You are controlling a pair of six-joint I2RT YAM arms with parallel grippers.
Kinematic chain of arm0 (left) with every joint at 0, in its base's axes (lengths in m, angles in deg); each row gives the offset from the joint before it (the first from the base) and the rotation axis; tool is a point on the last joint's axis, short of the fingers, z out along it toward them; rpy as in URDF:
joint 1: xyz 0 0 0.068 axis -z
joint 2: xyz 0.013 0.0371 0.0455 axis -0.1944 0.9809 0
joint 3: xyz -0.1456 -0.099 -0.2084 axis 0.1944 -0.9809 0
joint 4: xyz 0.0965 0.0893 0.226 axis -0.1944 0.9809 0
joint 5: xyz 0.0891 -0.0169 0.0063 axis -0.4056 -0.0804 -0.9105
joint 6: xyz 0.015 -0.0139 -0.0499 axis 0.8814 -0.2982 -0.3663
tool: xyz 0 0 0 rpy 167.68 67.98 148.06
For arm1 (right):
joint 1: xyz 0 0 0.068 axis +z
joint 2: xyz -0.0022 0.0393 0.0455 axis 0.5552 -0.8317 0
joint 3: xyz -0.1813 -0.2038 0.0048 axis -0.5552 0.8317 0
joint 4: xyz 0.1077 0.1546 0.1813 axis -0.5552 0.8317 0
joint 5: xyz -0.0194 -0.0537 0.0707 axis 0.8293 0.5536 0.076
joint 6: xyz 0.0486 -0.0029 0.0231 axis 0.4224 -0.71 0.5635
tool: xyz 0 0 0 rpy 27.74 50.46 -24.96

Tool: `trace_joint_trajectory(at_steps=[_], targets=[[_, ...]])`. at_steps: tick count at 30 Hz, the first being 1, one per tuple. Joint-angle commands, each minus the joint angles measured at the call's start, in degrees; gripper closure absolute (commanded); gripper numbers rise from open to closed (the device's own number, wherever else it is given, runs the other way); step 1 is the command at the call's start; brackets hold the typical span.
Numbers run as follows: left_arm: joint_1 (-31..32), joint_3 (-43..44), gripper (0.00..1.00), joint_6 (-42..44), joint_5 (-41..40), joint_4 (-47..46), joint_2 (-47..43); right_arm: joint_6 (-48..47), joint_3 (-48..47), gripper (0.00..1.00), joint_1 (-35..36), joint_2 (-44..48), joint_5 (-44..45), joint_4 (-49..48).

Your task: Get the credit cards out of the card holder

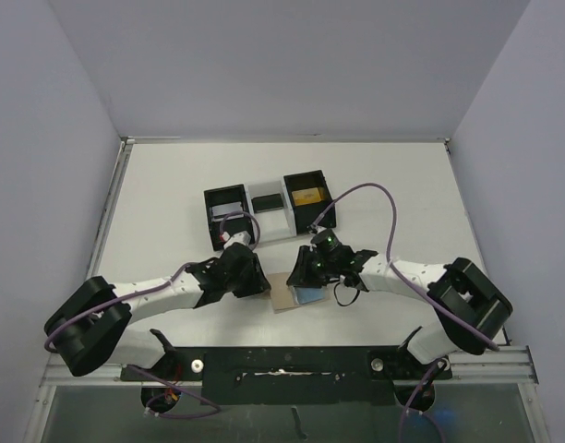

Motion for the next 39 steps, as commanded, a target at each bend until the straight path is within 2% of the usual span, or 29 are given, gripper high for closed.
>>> trace_joint_trajectory(at_steps=[1,4,10,21,32,39], targets=[[0.0,3.7,0.65,3.3,-1.4,1.1,1.8,-1.9,-2.9,0.75,-0.9,7.2,5.8,4.5],[0.1,4.4,0.69,4.0,-0.7,1.3,2.6,-1.9,-2.9,0.69,-1.9,10.4,11.9,10.7],[0.1,4.7,0.75,5.1,0.4,0.4,2.2,-3.0,-1.4,0.59,-4.5,12.4,13.7,16.4],[0.0,5.4,0.82,6.3,1.5,0.1,2.6,-5.6,-3.3,0.59,-3.6,6.7,9.2,14.1],[0.1,6.2,0.89,6.6,2.0,0.1,3.4,-6.2,-4.2,0.79,-2.5,5.5,8.7,13.6],[0.1,6.6,0.91,7.0,2.1,0.2,3.9,-6.4,-4.2,0.82,-2.5,7.8,6.1,12.0]])
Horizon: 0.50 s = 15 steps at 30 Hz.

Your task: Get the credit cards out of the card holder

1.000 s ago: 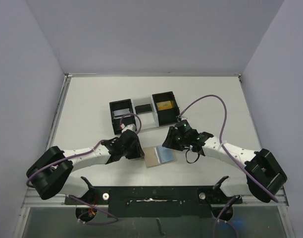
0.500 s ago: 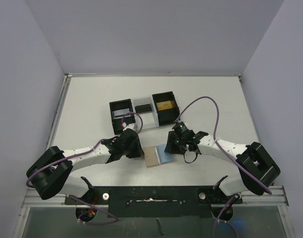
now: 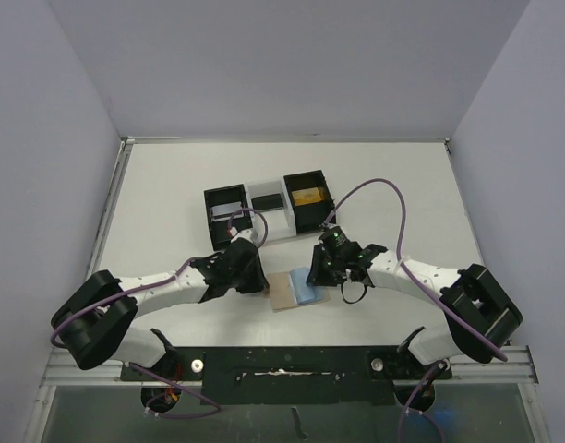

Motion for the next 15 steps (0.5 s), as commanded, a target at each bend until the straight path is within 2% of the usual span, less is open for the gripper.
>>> trace_joint_trajectory(at_steps=[1,9,15], targets=[[0.1,3.0,0.91,1.1,0.9,-1.3,0.7,-0.2,-2.5,0.82,0.4,2.5,-1.9,-2.6],[0.1,3.0,0.92,1.1,1.1,-1.4,0.7,2.1,-1.0,0.78,0.4,2.3,-11.4,-12.4],[0.1,3.1,0.92,1.1,0.9,-1.2,0.7,4.4,-1.8,0.73,0.9,-4.0,-20.6,-21.4]])
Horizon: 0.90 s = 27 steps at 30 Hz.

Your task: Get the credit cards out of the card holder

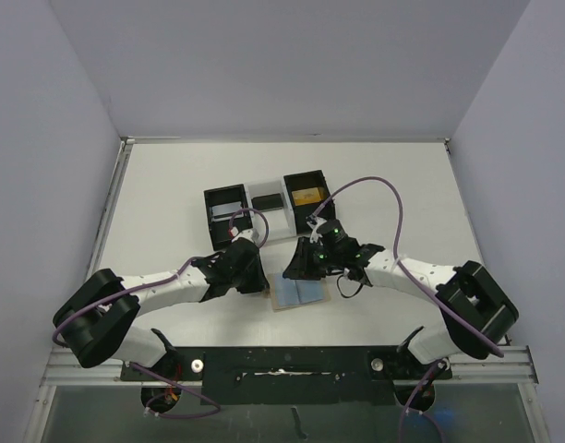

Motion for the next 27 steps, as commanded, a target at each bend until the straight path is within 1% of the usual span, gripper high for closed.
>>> trace_joint_trajectory(at_steps=[1,3,5,7,8,12,14,16,18,21,27], targets=[[0.1,2.7,0.93,0.8,0.4,-1.2,-0.1,1.9,-2.2,0.72,0.9,-4.6,-8.2,-9.1],[0.1,2.7,0.93,0.9,0.3,-1.0,-0.1,1.6,-2.8,0.72,1.3,-5.3,-8.4,-9.2],[0.1,2.7,0.93,0.9,0.3,-0.9,-0.1,2.1,-2.4,0.71,1.8,-2.4,-3.5,-7.6],[0.0,2.7,0.93,0.9,0.2,-0.5,-0.2,2.1,-1.0,0.66,1.7,1.5,0.2,-6.2],[0.0,2.6,0.93,0.9,0.1,-0.4,-0.4,1.7,-1.0,0.65,1.4,3.3,2.8,-4.2],[0.0,2.2,0.93,0.7,0.5,-1.1,-0.5,0.3,-2.1,0.57,0.7,8.1,16.7,9.8],[0.0,2.4,0.93,0.9,0.5,-1.3,-0.3,0.1,-2.5,0.53,-0.2,8.4,19.9,15.0],[0.0,2.6,0.93,1.0,0.6,-1.2,-0.1,-0.7,-2.7,0.52,-1.0,7.9,20.5,17.8],[0.0,2.7,0.93,1.2,0.6,-1.1,0.0,-1.2,-2.6,0.51,-1.0,7.7,20.6,18.6],[0.0,2.7,0.93,1.2,0.8,-1.3,0.1,-2.0,-2.4,0.49,-0.9,6.6,18.1,16.9],[0.0,2.7,0.93,1.4,1.2,-1.4,0.7,-2.7,-3.7,0.49,0.3,2.0,16.2,15.1]])
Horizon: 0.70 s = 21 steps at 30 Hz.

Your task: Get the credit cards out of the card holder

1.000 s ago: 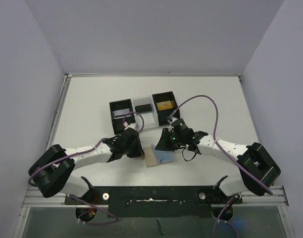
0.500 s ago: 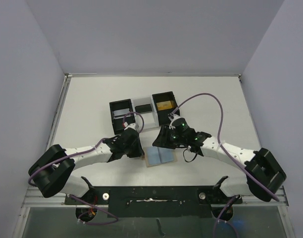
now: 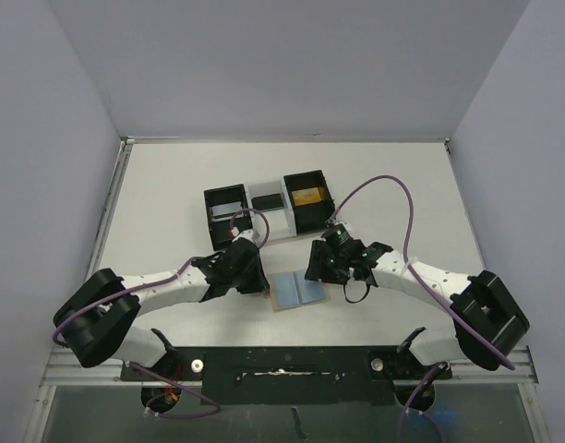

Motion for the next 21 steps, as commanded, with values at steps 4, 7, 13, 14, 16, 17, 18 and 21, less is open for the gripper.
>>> trace_joint_trajectory(at_steps=[4,7,13,14,16,17,18,21], targets=[[0.0,2.7,0.93,1.0,1.0,-1.3,0.4,-1.9,-3.2,0.50,1.5,-4.7,-0.7,-1.7],[0.0,2.7,0.93,0.9,1.1,-1.3,0.2,-2.4,-4.0,0.54,1.9,-6.5,-0.9,-1.5],[0.0,2.7,0.94,1.1,1.1,-1.1,0.6,-2.3,-6.4,0.66,3.9,-7.3,1.9,1.0],[0.0,2.7,0.94,1.1,1.1,-1.1,0.7,-2.1,-6.8,0.68,4.2,-7.2,2.8,1.8],[-0.1,2.7,0.93,1.1,1.2,-1.2,0.8,-2.1,-7.6,0.74,4.9,-7.3,4.5,3.1],[-0.1,2.7,0.94,1.1,1.1,-1.3,0.8,-2.3,-7.8,0.76,5.1,-7.1,4.4,3.0],[0.0,2.7,0.93,1.2,1.2,-1.3,0.9,-2.5,-7.8,0.78,5.2,-7.0,3.8,2.6],[0.0,2.7,0.94,1.3,1.3,-1.2,1.0,-2.5,-7.9,0.79,5.3,-6.8,1.7,1.5]])
